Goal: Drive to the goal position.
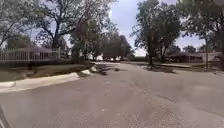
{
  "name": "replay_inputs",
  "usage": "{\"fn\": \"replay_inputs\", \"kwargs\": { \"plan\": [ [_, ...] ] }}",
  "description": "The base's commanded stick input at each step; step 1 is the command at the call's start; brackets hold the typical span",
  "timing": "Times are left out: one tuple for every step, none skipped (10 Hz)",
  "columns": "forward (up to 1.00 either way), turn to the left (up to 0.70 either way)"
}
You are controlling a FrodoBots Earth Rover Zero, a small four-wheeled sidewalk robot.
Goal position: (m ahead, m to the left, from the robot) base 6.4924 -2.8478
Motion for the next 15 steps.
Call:
{"fn": "replay_inputs", "kwargs": {
  "plan": [
    [0.7,0.0],
    [0.7,0.0],
    [0.7,0.0],
    [0.7,0.0],
    [0.7,0.0],
    [0.7,0.0],
    [0.7,0.0],
    [0.7,0.0],
    [0.7,0.0],
    [0.7,0.0],
    [0.7,0.0],
    [0.7,0.0],
    [0.7,0.0],
    [0.7,0.0],
    [0.7,0.0]
  ]
}}
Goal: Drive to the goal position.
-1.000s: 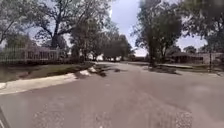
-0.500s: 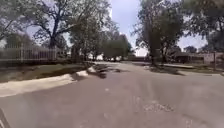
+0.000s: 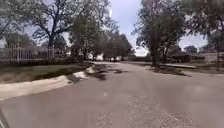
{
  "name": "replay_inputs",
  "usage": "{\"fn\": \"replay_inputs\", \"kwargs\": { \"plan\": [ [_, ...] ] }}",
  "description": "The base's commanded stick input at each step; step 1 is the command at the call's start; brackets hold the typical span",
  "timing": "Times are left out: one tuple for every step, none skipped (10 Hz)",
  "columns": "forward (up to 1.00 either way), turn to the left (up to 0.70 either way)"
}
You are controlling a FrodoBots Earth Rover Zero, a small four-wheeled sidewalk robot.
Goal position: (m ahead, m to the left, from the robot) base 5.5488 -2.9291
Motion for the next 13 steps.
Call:
{"fn": "replay_inputs", "kwargs": {
  "plan": [
    [0.7,0.0],
    [0.7,0.0],
    [0.7,0.0],
    [0.7,0.0],
    [0.7,0.0],
    [0.7,0.0],
    [0.7,0.0],
    [0.7,0.0],
    [0.7,0.0],
    [0.7,0.0],
    [0.7,0.0],
    [0.7,0.0],
    [0.7,0.0]
  ]
}}
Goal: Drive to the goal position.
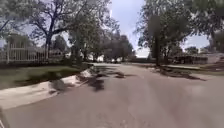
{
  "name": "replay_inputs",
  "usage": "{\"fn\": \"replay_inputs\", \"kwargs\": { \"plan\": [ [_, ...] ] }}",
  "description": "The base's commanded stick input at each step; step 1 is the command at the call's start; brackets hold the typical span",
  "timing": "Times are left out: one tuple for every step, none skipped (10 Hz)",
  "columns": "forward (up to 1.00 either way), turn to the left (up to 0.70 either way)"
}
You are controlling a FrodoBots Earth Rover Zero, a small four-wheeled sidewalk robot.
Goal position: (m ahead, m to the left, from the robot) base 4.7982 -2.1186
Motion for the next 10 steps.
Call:
{"fn": "replay_inputs", "kwargs": {
  "plan": [
    [0.7,0.0],
    [0.7,0.0],
    [0.7,0.0],
    [0.7,0.0],
    [0.7,0.0],
    [0.7,0.0],
    [0.7,0.0],
    [0.7,0.0],
    [0.7,0.0],
    [0.7,0.0]
  ]
}}
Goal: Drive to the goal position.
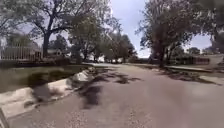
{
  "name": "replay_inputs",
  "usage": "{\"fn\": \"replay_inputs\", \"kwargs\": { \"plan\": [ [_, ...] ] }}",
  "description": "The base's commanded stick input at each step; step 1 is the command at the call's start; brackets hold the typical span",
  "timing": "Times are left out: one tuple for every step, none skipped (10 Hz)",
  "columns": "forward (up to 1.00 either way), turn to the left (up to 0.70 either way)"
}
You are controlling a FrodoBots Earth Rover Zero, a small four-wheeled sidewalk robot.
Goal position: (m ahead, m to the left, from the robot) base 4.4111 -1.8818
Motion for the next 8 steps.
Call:
{"fn": "replay_inputs", "kwargs": {
  "plan": [
    [0.7,0.0],
    [0.7,0.0],
    [0.7,0.0],
    [0.7,0.0],
    [0.7,0.0],
    [0.7,0.0],
    [0.7,0.0],
    [0.7,0.0]
  ]
}}
